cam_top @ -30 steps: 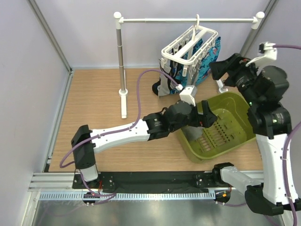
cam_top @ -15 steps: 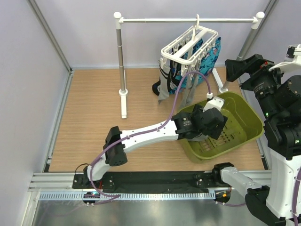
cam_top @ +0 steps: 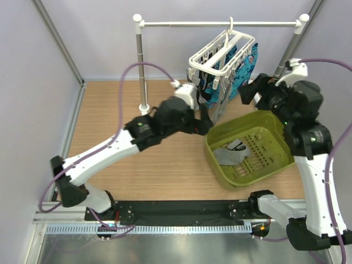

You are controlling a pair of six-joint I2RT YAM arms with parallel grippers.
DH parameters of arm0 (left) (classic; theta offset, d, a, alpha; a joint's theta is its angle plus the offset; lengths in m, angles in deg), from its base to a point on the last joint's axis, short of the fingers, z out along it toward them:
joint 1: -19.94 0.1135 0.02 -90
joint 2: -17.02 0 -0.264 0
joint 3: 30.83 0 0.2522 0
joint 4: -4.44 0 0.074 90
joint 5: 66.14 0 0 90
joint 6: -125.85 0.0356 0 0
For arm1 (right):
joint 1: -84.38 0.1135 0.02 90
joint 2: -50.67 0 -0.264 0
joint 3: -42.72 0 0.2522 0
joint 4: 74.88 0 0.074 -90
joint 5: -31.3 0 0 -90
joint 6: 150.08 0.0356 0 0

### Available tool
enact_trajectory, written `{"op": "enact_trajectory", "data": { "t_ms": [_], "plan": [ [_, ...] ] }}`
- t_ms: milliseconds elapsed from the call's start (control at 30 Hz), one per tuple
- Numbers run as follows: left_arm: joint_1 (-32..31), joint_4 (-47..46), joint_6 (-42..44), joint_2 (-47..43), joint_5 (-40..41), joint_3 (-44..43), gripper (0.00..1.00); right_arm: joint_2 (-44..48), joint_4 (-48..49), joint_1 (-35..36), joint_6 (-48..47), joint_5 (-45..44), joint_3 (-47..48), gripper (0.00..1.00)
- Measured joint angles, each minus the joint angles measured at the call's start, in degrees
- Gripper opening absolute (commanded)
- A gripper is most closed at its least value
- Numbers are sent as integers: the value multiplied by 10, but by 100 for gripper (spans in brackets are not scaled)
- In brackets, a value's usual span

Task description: Remove the socks clipped to the hanger

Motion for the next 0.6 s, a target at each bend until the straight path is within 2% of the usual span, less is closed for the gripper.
{"op": "enact_trajectory", "data": {
  "t_ms": [100,233,300,600],
  "plan": [
    [68,-59,-11,-79,-21,76,90,-4,51,0,-1,36,-76,85],
    [93,-120,-14,-106,-45,117,89,-13,119,-2,0,64,-165,80],
    [93,-149,-3,-100,-51,129,87,-23,152,-3,2,73,-186,77],
    [93,-298,80,-2,-44,135,79,-36,299,-4,6,117,-240,76]
  ]
}}
